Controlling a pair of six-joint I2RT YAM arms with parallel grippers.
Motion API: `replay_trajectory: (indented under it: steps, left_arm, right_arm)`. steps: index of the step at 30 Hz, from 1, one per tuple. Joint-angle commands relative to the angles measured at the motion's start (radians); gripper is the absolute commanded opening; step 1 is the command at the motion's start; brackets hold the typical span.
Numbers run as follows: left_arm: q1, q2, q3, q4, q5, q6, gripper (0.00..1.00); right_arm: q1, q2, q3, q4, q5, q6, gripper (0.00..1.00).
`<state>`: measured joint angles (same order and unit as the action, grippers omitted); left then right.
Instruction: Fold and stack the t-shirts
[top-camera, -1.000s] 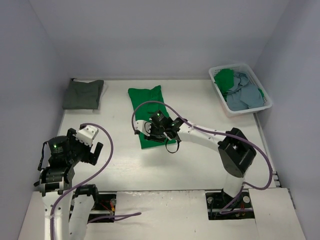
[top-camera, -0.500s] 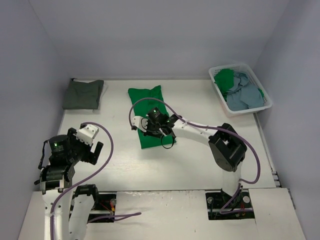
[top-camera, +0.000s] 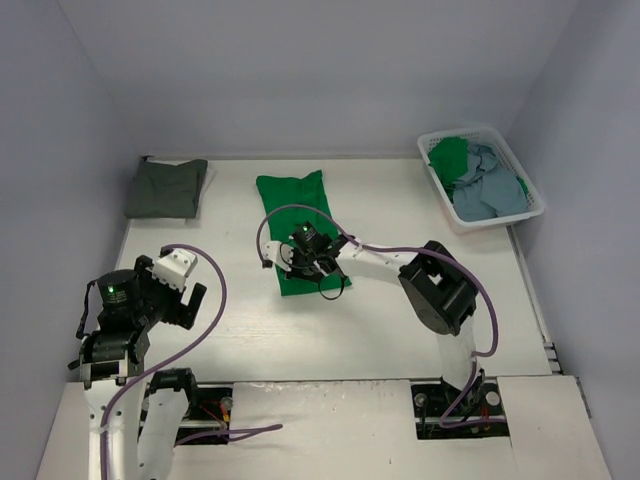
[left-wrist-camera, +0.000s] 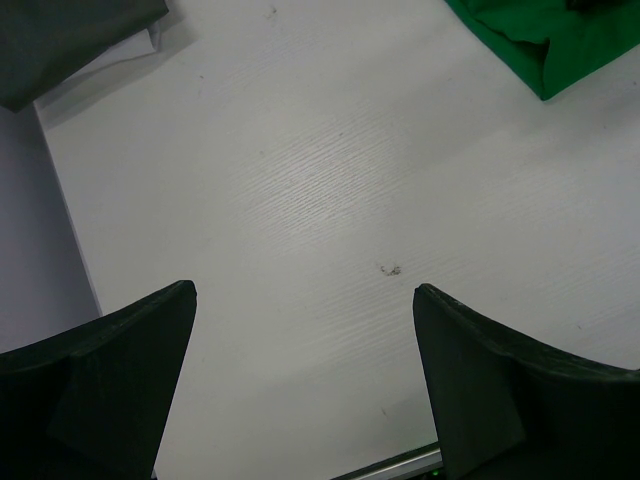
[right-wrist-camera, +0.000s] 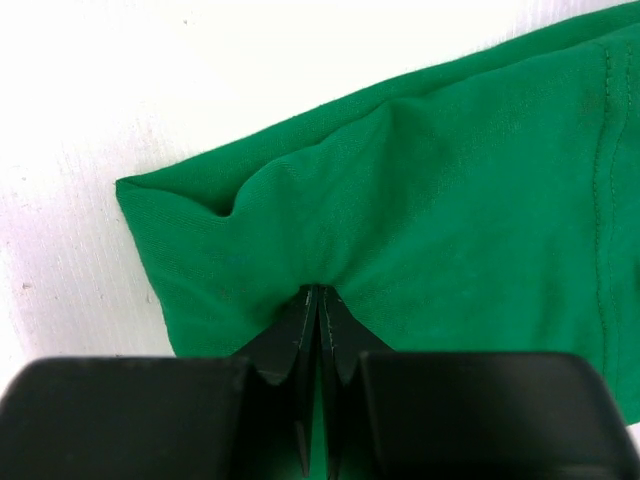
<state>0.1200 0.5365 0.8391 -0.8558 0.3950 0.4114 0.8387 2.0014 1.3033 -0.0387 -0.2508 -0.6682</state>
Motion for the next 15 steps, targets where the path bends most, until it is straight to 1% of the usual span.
replay_trajectory:
  steps: [1,8,9,10,12,13,15]
  left_arm:
    - [0.009,0.008,0.011,0.049,0.011,0.001,0.84]
    - [0.009,0.002,0.011,0.052,0.011,0.001,0.84]
    - [0.009,0.002,0.011,0.051,0.011,0.000,0.84]
    - [0.009,0.002,0.011,0.049,0.011,0.001,0.83]
    - [0.009,0.002,0.011,0.051,0.008,0.003,0.84]
    - [0.009,0.000,0.011,0.049,0.008,0.003,0.84]
    - [0.009,0.002,0.011,0.049,0.008,0.001,0.84]
  right_arm:
    - [0.008,0.033,-0.003,-0.021,-0.027,0.009,0.02]
    - [0.000,-0.029,0.030,-0.021,0.034,0.022,0.09]
    - [-0.006,-0.055,0.036,-0.023,0.041,0.024,0.13]
    - [-0.009,-0.070,0.039,-0.021,0.051,0.025,0.20]
    - [-0.018,-0.101,0.044,-0.018,0.062,0.025,0.23]
    - [-0.026,-0.128,0.045,-0.020,0.074,0.025,0.29]
    - [-0.029,-0.153,0.039,-0.020,0.088,0.018,0.32]
